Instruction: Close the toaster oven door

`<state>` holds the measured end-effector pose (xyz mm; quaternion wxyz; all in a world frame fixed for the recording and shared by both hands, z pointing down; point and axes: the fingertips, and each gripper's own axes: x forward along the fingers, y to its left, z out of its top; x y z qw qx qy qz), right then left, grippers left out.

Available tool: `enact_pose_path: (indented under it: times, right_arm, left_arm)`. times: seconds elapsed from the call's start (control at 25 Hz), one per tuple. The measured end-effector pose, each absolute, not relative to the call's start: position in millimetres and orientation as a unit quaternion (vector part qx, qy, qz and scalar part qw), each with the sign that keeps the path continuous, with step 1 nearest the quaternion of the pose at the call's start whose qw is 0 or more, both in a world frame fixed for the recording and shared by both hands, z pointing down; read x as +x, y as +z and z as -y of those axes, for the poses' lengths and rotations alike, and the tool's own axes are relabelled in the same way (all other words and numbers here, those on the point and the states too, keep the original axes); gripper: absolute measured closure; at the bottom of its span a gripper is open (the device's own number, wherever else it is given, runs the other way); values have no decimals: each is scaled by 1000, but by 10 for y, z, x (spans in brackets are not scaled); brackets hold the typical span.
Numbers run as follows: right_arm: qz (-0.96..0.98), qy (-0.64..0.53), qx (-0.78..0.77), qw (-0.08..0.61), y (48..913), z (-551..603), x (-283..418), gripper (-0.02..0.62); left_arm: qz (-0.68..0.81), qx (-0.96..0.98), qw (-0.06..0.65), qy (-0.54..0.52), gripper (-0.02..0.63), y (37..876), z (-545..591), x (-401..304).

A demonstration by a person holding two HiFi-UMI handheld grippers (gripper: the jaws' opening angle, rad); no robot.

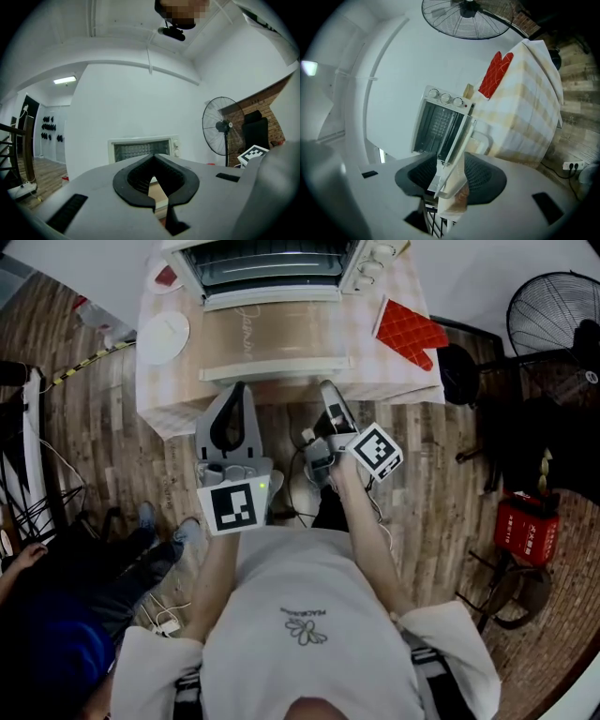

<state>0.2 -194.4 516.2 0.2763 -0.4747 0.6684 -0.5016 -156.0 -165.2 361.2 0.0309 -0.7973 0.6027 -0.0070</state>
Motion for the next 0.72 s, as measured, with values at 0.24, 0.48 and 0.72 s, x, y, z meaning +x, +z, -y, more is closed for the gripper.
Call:
enact_pose_path:
  times: [0.24, 0.48, 0.72]
  right_arm:
    - [-632, -532, -500, 259, 5520, 2080, 40, 451]
    - [-624, -540, -512, 239, 5722, 2176, 50, 456]
    - [-616, -547, -515, 239, 5815, 2273, 52, 466]
  left_arm:
    - [-610, -792, 18, -14, 591, 3691, 1676, -1593]
    - [-615, -788, 11, -22, 591, 3774, 1684, -1627]
    - [-618, -785, 5, -29, 592, 3830, 1700, -1670]
